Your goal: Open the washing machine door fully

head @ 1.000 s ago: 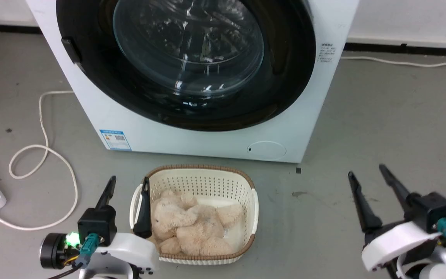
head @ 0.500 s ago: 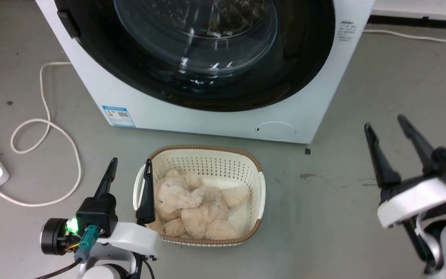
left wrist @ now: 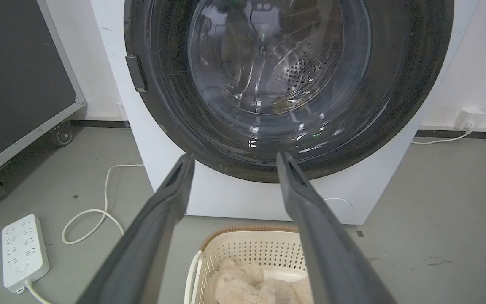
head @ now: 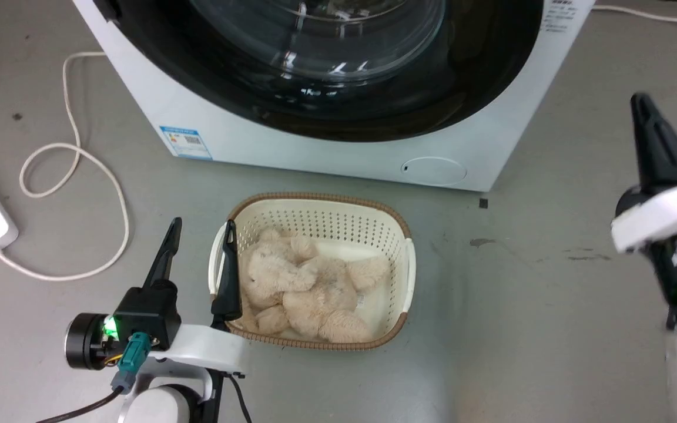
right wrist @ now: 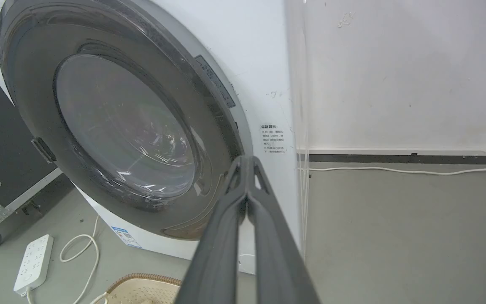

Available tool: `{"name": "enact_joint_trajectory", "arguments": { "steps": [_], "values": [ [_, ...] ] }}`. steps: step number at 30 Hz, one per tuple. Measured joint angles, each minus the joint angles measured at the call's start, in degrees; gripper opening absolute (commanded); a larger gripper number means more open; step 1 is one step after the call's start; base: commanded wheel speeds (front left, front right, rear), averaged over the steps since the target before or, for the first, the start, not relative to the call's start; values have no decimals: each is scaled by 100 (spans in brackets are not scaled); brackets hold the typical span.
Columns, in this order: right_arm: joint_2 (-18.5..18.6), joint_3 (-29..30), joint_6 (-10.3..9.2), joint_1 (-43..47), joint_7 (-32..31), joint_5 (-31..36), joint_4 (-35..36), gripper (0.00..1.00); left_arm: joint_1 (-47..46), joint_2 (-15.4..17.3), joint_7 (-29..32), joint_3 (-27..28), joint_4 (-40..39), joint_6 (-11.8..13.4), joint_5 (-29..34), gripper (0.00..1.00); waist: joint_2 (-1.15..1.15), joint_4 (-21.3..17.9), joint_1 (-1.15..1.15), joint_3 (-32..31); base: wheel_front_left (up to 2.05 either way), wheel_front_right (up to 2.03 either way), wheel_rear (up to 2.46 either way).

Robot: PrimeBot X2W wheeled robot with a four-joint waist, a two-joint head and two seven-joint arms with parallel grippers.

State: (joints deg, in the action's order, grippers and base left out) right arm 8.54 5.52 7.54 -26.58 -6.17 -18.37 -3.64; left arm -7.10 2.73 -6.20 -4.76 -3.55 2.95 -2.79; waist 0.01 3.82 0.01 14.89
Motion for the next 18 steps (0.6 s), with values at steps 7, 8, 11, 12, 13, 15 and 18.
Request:
{"name": "enact_joint_trajectory", "arguments": {
  "steps": [7, 8, 11, 12, 13, 15, 18],
  "values": [
    [-151, 412, -1, -910, -544, -701, -586, 0, -132, 1, -99, -76, -47, 52, -37, 100, 0, 126, 0, 256, 0, 0, 0],
    [-151, 412, -1, -910, -544, -701, -586, 0, -132, 1, -99, -76, -47, 52, -37, 100, 0, 126, 0, 256, 0, 0, 0],
    [-177, 601, -1, -1397, -943, -973, -924, 0, -236, -2, -151, -143, -67, 51, -35, 100, 0, 210, 0, 397, 0, 0, 0],
    [-197, 753, -1, -1746, -1195, -1083, -1201, 0, -260, 0, -193, -138, -93, 51, -35, 100, 0, 259, 0, 494, 0, 0, 0],
    [-201, 846, -1, -1990, -1332, -1106, -1384, 0, -268, 0, -204, -143, -109, 51, -36, 100, 0, 289, 0, 557, 0, 0, 0],
    [-204, 943, -1, -2228, -1488, -1158, -1580, 0, -288, 0, -244, -151, -124, 52, -36, 100, 0, 320, 0, 618, 0, 0, 0],
    [-204, 1034, -1, -2545, -1695, -1229, -1774, 0, -350, 0, -253, -189, -152, 68, -46, 100, 0, 368, 0, 713, 0, 0, 0]
  ]
}}
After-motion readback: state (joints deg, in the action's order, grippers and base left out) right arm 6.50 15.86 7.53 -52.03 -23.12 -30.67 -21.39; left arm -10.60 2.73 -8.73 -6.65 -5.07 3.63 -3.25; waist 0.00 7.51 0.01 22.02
